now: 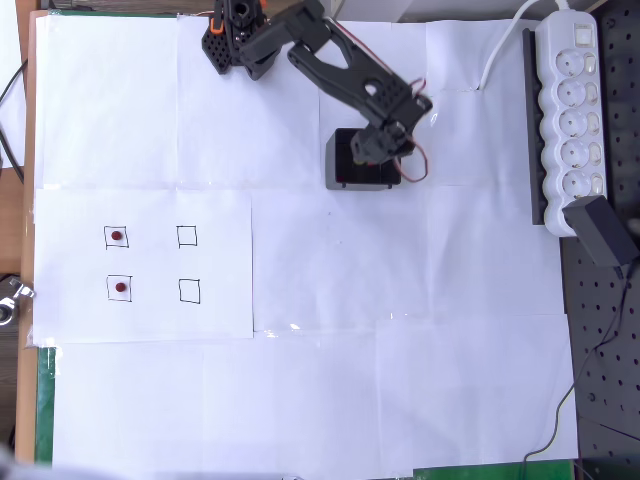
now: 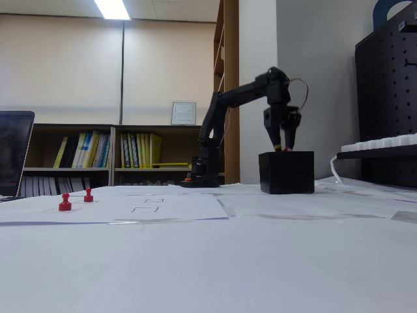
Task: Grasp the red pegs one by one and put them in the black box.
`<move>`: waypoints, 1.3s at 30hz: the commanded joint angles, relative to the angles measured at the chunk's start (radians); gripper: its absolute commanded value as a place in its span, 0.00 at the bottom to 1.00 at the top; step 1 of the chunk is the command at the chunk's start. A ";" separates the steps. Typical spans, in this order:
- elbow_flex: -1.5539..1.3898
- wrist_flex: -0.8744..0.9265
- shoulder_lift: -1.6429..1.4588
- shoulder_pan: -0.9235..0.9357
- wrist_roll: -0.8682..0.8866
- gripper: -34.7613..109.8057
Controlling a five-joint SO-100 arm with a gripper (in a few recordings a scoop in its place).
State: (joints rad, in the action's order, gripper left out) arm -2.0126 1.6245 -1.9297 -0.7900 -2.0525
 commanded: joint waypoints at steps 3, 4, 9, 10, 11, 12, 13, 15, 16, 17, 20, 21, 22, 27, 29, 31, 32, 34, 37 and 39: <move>-0.028 0.006 -0.021 0.014 0.002 0.32; -0.038 0.012 -0.021 0.015 -0.002 0.34; -0.161 0.086 0.040 0.020 -0.038 0.39; -0.196 0.104 0.074 0.023 -0.041 0.40; -0.232 0.124 0.120 0.026 -0.038 0.40; -0.259 0.138 0.164 0.031 -0.037 0.40; -0.282 0.153 0.218 0.041 -0.028 0.40; -0.290 0.163 0.354 0.092 0.031 0.40; -0.270 0.153 0.413 0.130 0.058 0.40; -0.229 0.121 0.476 0.181 0.078 0.41; -0.015 0.028 0.640 0.391 0.225 0.42; 0.066 0.009 0.683 0.476 0.302 0.42; 0.140 -0.012 0.710 0.555 0.370 0.42; 0.538 -0.227 0.842 0.945 0.611 0.42; 0.664 -0.327 0.874 1.062 0.673 0.42; 0.790 -0.460 0.896 1.154 0.709 0.42; 0.857 -0.538 0.908 1.190 0.724 0.42; 0.974 -0.663 0.919 1.249 0.758 0.42; 1.074 -0.788 0.911 1.296 0.775 0.42; 1.114 -0.881 0.887 1.308 0.761 0.42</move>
State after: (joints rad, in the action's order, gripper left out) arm -0.9204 0.8774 -1.0677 0.4817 -1.2809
